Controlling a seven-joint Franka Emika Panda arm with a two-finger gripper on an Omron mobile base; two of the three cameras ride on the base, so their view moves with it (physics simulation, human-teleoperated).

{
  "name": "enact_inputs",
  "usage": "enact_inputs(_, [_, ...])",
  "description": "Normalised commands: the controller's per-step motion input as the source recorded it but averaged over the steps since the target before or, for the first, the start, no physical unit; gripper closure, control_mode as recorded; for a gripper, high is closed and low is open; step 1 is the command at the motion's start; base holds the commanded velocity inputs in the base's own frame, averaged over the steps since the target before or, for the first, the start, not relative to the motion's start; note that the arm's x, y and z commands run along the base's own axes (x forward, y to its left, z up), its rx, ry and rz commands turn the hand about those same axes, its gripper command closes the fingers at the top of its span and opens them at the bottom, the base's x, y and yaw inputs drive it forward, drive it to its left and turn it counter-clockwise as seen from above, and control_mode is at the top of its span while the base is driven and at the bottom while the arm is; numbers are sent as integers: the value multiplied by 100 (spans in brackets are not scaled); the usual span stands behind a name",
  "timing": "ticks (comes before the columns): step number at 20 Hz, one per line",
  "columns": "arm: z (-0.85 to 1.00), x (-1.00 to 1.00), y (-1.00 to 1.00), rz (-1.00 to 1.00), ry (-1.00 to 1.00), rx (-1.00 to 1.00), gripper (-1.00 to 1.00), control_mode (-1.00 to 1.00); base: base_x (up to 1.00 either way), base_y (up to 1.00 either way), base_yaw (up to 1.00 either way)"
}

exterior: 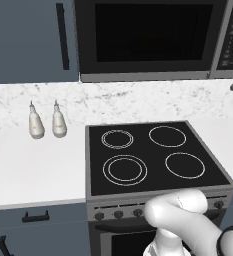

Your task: Pick the lemon from the sink and place it in the bowl. Then pick the bowl and place it in the microwave. Then close the microwave door and press the start button.

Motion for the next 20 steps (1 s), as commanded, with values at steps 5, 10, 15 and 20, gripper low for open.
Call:
enact_inputs(5, [0,8,-1,0,0,-6,-100,-100,0,0,0])
enact_inputs(10, [-2,8,-1,0,0,-6,-100,-100,0,0,0])
enact_inputs(15, [-6,1,-5,0,0,-4,-100,-100,0,0,0])
enact_inputs(20, [-8,8,-3,0,0,-3,-100,-100,0,0,0])
